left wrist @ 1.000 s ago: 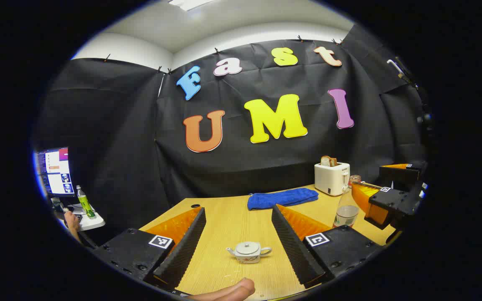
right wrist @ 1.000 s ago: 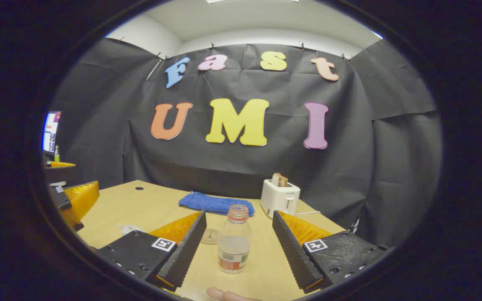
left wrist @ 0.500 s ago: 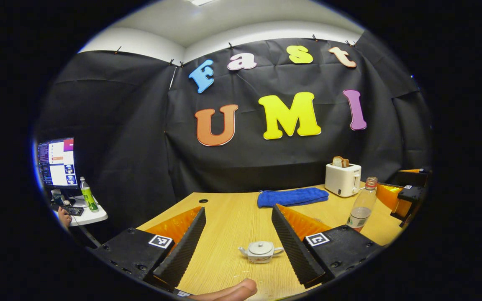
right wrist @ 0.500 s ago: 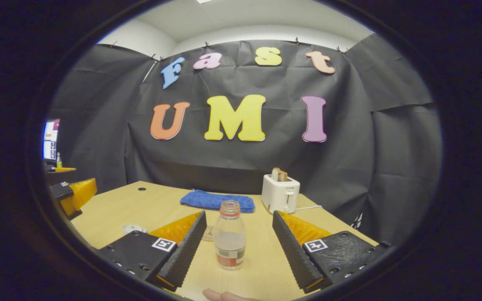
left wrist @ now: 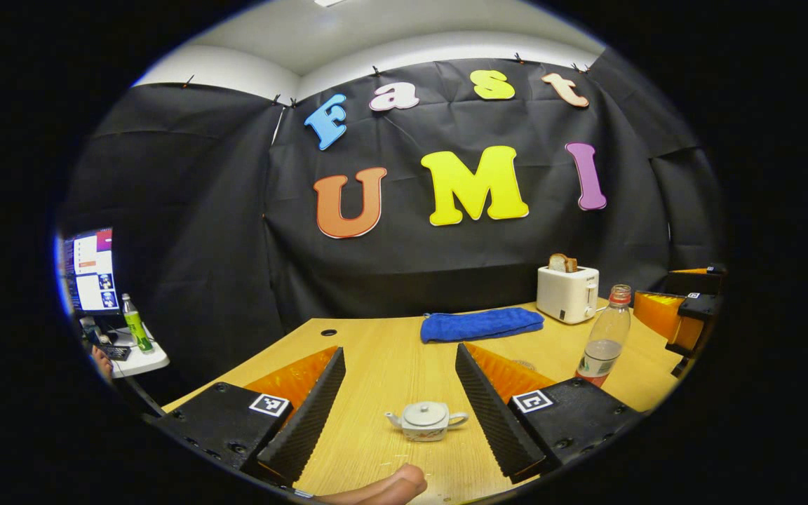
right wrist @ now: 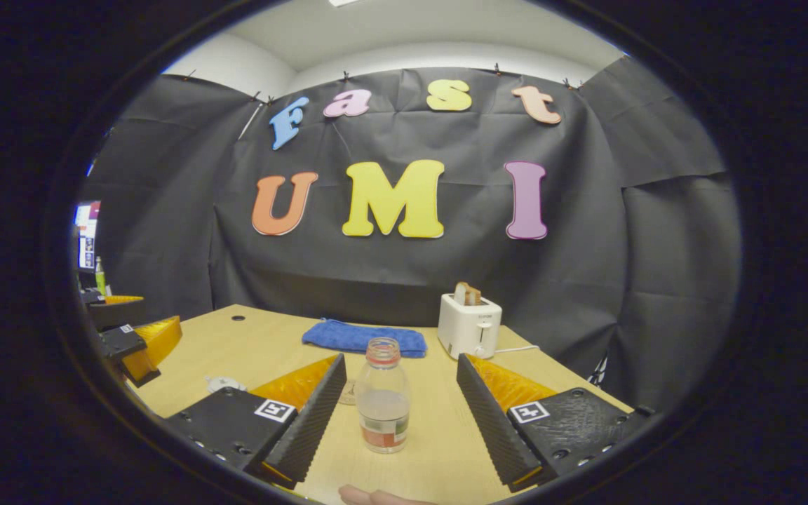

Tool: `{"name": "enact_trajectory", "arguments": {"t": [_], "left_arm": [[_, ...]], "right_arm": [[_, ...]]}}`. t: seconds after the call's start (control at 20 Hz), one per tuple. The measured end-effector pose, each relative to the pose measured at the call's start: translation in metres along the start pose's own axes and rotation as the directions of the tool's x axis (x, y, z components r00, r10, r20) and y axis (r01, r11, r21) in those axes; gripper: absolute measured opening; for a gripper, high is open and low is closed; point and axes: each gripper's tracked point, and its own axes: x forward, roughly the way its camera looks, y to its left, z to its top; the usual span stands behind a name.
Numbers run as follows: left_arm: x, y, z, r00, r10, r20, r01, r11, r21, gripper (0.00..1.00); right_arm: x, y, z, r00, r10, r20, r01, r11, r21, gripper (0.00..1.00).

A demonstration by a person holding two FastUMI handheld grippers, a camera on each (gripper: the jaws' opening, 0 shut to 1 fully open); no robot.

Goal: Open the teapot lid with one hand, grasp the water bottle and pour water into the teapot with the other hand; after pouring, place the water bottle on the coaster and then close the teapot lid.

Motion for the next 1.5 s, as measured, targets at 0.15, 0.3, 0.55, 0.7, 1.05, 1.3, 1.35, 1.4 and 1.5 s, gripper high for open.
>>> {"name": "enact_trajectory", "arguments": {"t": [0.15, 0.3, 0.55, 0.7, 1.05, 1.3, 1.35, 1.4, 1.5], "left_arm": [[0.016, 0.006, -0.017, 1.000, 0.019, -0.019, -0.019, 1.000, -0.009, 0.99], [0.036, 0.009, -0.034, 0.999, 0.031, -0.024, -0.032, 0.999, -0.037, 0.99], [0.063, 0.005, -0.069, 0.998, 0.013, -0.062, -0.017, 0.998, -0.057, 0.99], [0.068, -0.011, -0.084, 0.993, -0.058, -0.101, 0.048, 0.994, -0.096, 0.99], [0.076, -0.027, -0.115, 0.976, -0.132, -0.176, 0.129, 0.991, -0.031, 0.80], [0.076, -0.025, -0.120, 0.972, -0.131, -0.196, 0.134, 0.991, 0.000, 0.55], [0.076, -0.022, -0.119, 0.973, -0.123, -0.196, 0.124, 0.992, -0.008, 0.40], [0.077, -0.022, -0.119, 0.973, -0.122, -0.196, 0.121, 0.992, -0.017, 0.47], [0.077, -0.019, -0.119, 0.974, -0.116, -0.196, 0.113, 0.993, -0.024, 0.31]], "right_arm": [[0.001, -0.001, 0.000, 1.000, -0.004, -0.004, 0.004, 1.000, -0.002, 0.95], [0.003, -0.003, -0.002, 1.000, -0.012, -0.008, 0.012, 1.000, 0.001, 0.95], [0.002, -0.005, -0.001, 1.000, -0.018, -0.008, 0.018, 1.000, 0.004, 0.95], [0.003, -0.005, -0.003, 1.000, -0.020, -0.012, 0.020, 1.000, 0.002, 0.95], [0.003, -0.002, -0.004, 1.000, -0.015, -0.017, 0.015, 1.000, 0.001, 0.97], [0.007, -0.002, -0.010, 0.999, -0.016, -0.035, 0.016, 1.000, 0.006, 0.97], [0.007, -0.002, -0.011, 0.999, -0.015, -0.041, 0.015, 1.000, 0.008, 0.97], [0.007, -0.001, -0.013, 0.999, -0.014, -0.045, 0.014, 1.000, 0.009, 0.97], [0.009, 0.001, -0.015, 0.999, -0.009, -0.054, 0.010, 1.000, 0.012, 0.98]]}}
